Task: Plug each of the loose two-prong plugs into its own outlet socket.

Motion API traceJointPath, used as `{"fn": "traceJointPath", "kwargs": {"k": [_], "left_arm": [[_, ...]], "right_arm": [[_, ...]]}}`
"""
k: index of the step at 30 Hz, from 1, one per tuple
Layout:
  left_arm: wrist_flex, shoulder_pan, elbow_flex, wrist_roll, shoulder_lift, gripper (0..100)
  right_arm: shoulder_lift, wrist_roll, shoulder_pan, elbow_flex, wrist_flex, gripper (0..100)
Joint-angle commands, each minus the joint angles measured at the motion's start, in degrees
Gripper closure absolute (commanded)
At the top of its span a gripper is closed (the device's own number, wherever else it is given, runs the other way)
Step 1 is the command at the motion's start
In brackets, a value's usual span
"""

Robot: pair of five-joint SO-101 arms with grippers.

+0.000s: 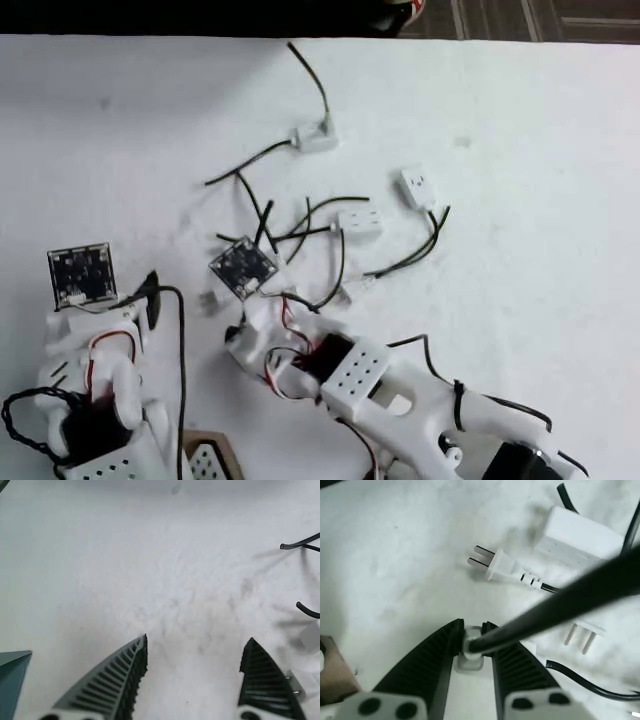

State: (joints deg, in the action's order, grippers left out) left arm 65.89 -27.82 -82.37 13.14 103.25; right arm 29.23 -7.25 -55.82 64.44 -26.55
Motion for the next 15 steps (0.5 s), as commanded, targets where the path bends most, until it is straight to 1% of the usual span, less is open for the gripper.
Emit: {"fn": "traceJointPath", "kwargs": {"k": [1, 8, 15], "left_arm": [[-1.32, -0.57, 0.09, 0.35, 0.48, 70], [-1.32, -0.57, 0.09, 0.35, 0.48, 70], [-1.32, -0.57, 0.09, 0.35, 0.48, 70]], "right_arm": [[-0.75, 0.26, 0.84, 0.62, -2.51, 98.1], [-0.75, -0.18, -3.82, 0.62, -5.49, 98.1], [-1.27, -0.18, -3.74, 0.62, -5.14, 98.1]]}}
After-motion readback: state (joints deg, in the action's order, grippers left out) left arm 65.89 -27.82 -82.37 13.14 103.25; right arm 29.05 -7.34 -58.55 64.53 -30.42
